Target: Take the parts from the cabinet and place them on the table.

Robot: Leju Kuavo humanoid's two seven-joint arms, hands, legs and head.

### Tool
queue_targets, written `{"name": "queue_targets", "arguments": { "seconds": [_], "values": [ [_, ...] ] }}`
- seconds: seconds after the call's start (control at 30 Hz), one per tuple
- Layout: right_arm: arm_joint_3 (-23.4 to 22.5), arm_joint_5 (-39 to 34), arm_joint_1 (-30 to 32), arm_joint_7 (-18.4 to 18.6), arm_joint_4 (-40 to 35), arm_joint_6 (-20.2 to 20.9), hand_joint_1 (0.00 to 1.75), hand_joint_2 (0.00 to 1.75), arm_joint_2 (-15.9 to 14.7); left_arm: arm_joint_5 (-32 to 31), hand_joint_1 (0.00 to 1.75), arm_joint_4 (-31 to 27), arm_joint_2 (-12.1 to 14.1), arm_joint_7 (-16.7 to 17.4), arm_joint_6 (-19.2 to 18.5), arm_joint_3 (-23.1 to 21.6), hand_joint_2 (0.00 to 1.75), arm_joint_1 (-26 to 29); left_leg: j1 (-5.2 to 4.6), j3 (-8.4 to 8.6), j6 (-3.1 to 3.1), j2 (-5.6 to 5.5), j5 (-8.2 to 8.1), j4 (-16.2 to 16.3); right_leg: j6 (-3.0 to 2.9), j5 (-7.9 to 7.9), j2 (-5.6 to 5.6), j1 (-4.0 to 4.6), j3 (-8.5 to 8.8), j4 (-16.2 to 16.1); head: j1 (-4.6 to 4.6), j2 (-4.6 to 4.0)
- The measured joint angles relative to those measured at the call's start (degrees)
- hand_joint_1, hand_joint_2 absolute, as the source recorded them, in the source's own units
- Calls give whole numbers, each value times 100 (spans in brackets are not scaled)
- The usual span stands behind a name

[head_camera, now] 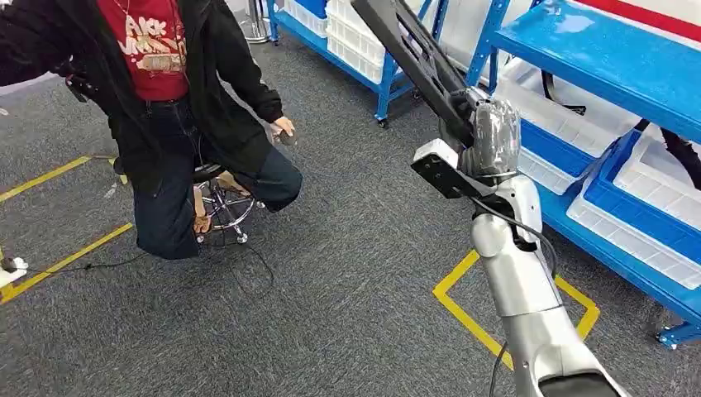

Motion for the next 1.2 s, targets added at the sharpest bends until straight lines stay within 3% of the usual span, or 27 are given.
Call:
{"name": "queue_targets", "arguments": {
  "seconds": [0.03, 0.07, 0.1, 0.17, 0.2, 0.23, 0.27, 0.3, 0.37, 0.4, 0.47, 0.53, 0.57, 0.6, 0.63, 0.7, 0.73, 0.77, 0.8, 0.87, 0.9, 0.93, 1.03, 1.07, 1.1, 1.13, 1.2],
  "values": [
    [22, 7, -64, -11, 42, 31, 175, 175, 61, 26, 0, 0, 0, 22, 37, 42, 175, 3, -23, 10, 60, -45, 13, -26, 50, -8, -48, -1, 6, -5, -2, 0],
    [44, 24, -114, -13, 74, 37, 175, 175, 107, 59, 0, 0, -8, 39, 57, 65, 175, 8, 16, 50, 135, -77, 54, -81, 96, -65, 37, -37, -60, 35, -2, 0],
    [65, 46, -166, -15, 120, 37, 175, 175, 156, 63, 0, 0, -22, 57, 78, 81, 175, 6, -4, 54, 178, -121, 70, -99, 75, -166, 203, -49, -126, 233, -2, 0],
    [92, 120, -248, 0, 217, 20, 175, 175, 229, 61, 0, -2, -13, 68, 118, 111, 175, -11, -7, 45, 228, -215, 74, -99, 1, -552, 383, -68, -579, 1175, -2, 0],
    [96, 158, -268, 44, 262, 4, 175, 175, 245, 50, 0, -2, -13, 76, 118, 125, 175, -12, -11, 45, 231, -284, 75, -98, 2, -690, 415, -55, -816, 1642, 2, 0],
    [98, 183, -275, 76, 297, -2, 175, 175, 258, 24, 0, -2, -15, 76, 116, 140, 175, -9, -17, 45, 231, -354, 75, -96, 32, -723, 435, -54, -954, 1887, 0, 0],
    [98, 214, -272, 131, 306, -9, 175, 175, 260, -9, 0, 0, -17, 79, 105, 149, 175, 0, -18, 49, 230, -422, 75, -94, 70, -660, 438, -57, -953, 1836, -2, 0],
    [96, 232, -266, 186, 304, -9, 175, 175, 262, -61, 0, 0, -22, 76, 89, 151, 175, 6, -17, 50, 229, -484, 76, -89, 124, -490, 440, -59, -815, 1503, 2, 0],
    [54, 262, -228, 289, 203, -9, 175, 175, 203, -175, 0, 0, -24, 59, 2, 151, 175, 9, -11, 55, 216, -623, 79, -79, 223, -37, 504, -98, -306, 408, 2, 0],
    [22, 247, -205, 306, 138, 4, 175, 175, 142, -208, 0, 0, -22, 57, -13, 151, 175, 10, -12, 44, 189, -675, 82, -74, 202, 18, 647, -140, -200, 100, 0, 0],
    [-35, 102, -192, 289, 72, 116, 175, 175, 19, -238, 0, 0, -20, 55, -20, 151, 175, 14, -34, 4, 122, -737, 100, -76, 74, 54, 605, -74, -171, 87, -7, 0],
    [-79, 15, -204, 256, 59, 201, 175, 175, -44, -238, 0, 0, -22, 55, -22, 153, 175, 33, -16, 2, 55, -773, 130, -117, -5, 82, 569, -37, -163, 85, -2, 0],
    [-87, -2, -218, 241, 59, 223, 175, 175, -62, -245, 0, 0, -13, 55, -22, 153, 175, 39, -4, -15, 32, -751, 103, -93, -69, 122, 533, -151, -150, 30, -11, 0],
    [-90, -24, -240, 238, 61, 236, 175, 175, -68, -247, 0, 0, -13, 52, -20, 153, 175, 45, -23, -66, 15, -502, -10, 59, -91, 128, 508, -132, -132, 21, -9, 0],
    [-98, -46, -263, 223, 61, 236, 175, 175, -77, -263, 0, 0, -17, 52, -22, 155, 175, 43, -17, -207, -6, -353, -217, 378, -180, 124, 483, -117, -127, 22, -37, 0],
    [-114, -68, -270, 214, 61, 232, 175, 175, -142, -304, 0, 0, -26, 50, -42, 153, 175, 29, 4, -692, -43, -262, -680, 1379, -206, 107, 396, -75, -121, 24, -35, 0],
    [-120, -79, -260, 212, 61, 227, 175, 175, -180, -308, 0, 0, -33, 50, -59, 153, 175, 29, 5, -854, -55, -259, -768, 1696, -212, 103, 346, -63, -120, 25, -37, 0],
    [-129, -79, -251, 210, 59, 225, 175, 175, -221, -339, 0, 0, -35, 50, -63, 153, 175, 32, 5, -885, -56, -255, -727, 1745, -212, 101, 302, -53, -117, 25, -35, 0],
    [-133, -79, -249, 212, 57, 225, 175, 175, -258, -354, 0, 0, -35, 50, -66, 155, 175, 32, 4, -788, -45, -242, -584, 1547, -213, 98, 258, -42, -114, 27, -37, 0],
    [-182, 0, -269, 308, 13, 284, 175, 175, -352, -367, 0, 0, -28, 55, -72, 155, 175, 14, -7, -255, 17, -141, -148, 593, -216, 88, 168, -30, -96, 28, -35, 0],
    [-210, 57, -310, 378, -26, 352, 175, 175, -414, -367, 0, -2, -22, 57, -74, 155, 175, -3, -34, 24, 80, 80, -17, 132, -211, 83, 134, -19, -88, 28, -37, 0],
    [-236, 105, -366, 452, -50, 422, 175, 175, -480, -370, 0, -2, -9, 59, -74, 155, 175, -26, -77, 95, 88, 155, -29, -32, -164, 50, 95, 63, -110, 63, -31, 0],
    [-254, 164, -505, 542, -61, 540, 175, 175, -597, -374, 0, -2, 4, 59, -79, 155, 175, -24, -122, 58, 152, -9, -16, -32, -114, 48, -25, 24, -89, 24, -13, 0],
    [-254, 194, -547, 572, -76, 588, 175, 175, -630, -374, 0, -2, 4, 61, -81, 155, 175, -24, -106, 114, 207, -55, 32, -117, -71, 26, -55, 80, -65, 29, -15, 0],
    [-254, 234, -575, 586, -83, 621, 175, 175, -669, -378, 0, -2, -4, 61, -85, 155, 175, -21, -74, 161, 241, -88, 66, -176, -58, -43, 104, 16, -139, 141, -17, 0],
    [-251, 267, -632, 603, -83, 658, 175, 175, -706, -405, 0, -2, 2, 61, -90, 155, 175, -38, -59, 166, 278, -124, 88, -191, -87, -192, 273, 10, -254, 416, -26, 0],
    [-258, 282, -744, 658, -79, 727, 175, 175, -831, -420, 0, -2, 9, 70, -127, 157, 175, -70, -57, 151, 288, -247, 95, -191, -122, -555, 410, -22, -698, 1335, 6, 0]
  ]
}}
